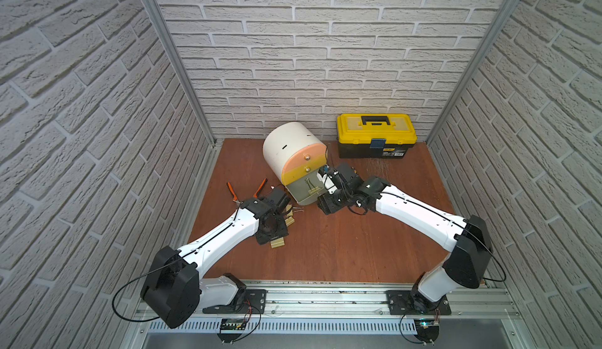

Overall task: Put the binder clips in the drawer according to color
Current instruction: Place the binder clip in the drawer, then pick up the binder clip at the center of the board.

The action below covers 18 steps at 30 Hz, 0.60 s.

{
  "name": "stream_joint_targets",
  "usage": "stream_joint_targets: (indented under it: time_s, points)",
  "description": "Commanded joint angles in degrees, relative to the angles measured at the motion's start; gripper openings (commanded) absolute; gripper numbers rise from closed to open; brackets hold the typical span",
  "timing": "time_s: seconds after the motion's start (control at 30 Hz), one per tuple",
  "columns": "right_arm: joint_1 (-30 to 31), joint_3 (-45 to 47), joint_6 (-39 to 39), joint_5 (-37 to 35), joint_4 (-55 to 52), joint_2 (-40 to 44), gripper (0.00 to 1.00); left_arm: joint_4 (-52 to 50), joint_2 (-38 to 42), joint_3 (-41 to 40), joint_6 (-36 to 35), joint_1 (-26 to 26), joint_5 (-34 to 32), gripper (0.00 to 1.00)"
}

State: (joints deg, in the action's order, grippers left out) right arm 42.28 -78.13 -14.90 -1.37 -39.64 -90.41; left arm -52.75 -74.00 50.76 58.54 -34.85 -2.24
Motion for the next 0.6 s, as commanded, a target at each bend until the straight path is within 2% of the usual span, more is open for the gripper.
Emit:
stream_joint_targets:
  time_s: [0.0, 0.3, 0.57]
  points:
    - [0.6, 2.4, -1.9, 0.1, 2.1, 4.5, 0.72, -2.1, -1.6, 1.1, -3.0, -1.0, -3.7, 0.61]
    - [1.2, 7.9, -4.1, -1.1, 1.4, 11.3, 0.72, 5.1, -3.5, -3.2, -6.7, -1.8, -0.2, 0.64]
    - [1.5, 9.3, -5.0, -1.7, 0.0, 14.0, 0.72, 6.1, -7.4, -4.2, -7.7, -1.9, -0.2, 0.64]
